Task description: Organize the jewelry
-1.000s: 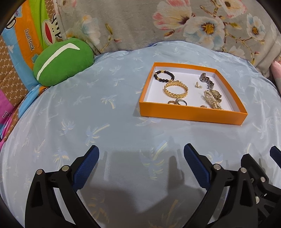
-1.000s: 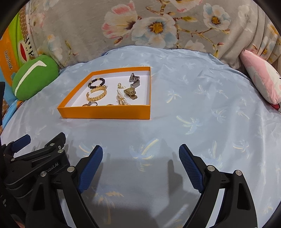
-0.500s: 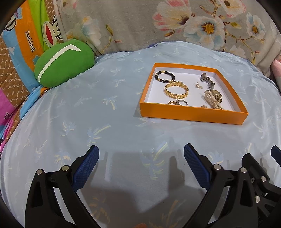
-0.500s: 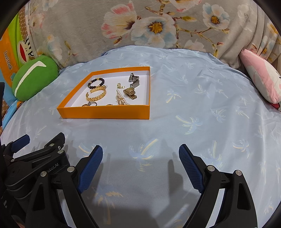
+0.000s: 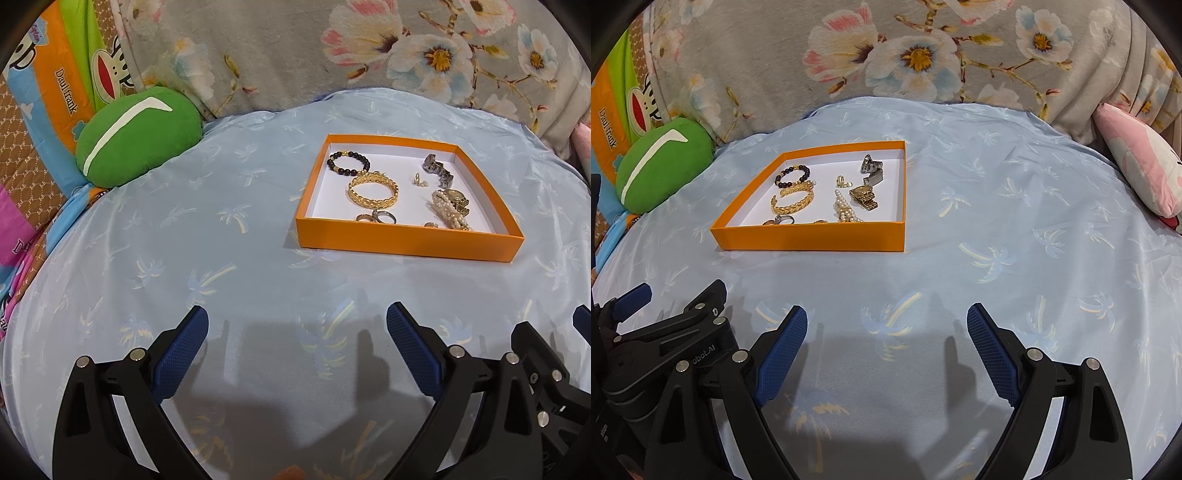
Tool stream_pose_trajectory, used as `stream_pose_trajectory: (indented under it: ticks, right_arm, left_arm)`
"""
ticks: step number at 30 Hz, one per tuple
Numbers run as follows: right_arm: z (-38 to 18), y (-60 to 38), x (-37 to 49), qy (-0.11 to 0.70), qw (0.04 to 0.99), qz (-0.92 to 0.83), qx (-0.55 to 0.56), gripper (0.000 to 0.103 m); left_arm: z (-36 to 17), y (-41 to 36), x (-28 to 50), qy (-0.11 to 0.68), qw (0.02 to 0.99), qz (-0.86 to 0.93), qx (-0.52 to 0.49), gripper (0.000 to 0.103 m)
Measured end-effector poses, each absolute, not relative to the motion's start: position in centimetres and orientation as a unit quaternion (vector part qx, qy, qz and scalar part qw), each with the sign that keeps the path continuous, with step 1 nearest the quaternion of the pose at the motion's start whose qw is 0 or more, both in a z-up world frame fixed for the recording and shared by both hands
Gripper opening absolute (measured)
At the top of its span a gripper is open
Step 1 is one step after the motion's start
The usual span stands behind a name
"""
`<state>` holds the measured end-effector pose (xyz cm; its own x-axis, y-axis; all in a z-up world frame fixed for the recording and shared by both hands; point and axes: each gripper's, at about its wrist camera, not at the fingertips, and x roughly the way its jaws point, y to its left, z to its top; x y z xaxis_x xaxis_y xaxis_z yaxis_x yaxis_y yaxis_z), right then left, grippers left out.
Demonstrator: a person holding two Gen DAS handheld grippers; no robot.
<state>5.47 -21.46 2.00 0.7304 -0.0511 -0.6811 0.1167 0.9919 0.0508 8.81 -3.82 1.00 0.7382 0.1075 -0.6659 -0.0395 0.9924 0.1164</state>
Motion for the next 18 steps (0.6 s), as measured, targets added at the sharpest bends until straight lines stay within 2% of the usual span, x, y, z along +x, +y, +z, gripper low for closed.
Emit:
stream_pose_trajectory:
  ticks: [18]
  right_arm:
    - [2.00,-21.48,5.43,0.364,0.929,-0.045,0.045,0.086]
  left_arm:
    - [1.13,-3.88,8.77,0.358,0.932,0.042,0.048,0.095]
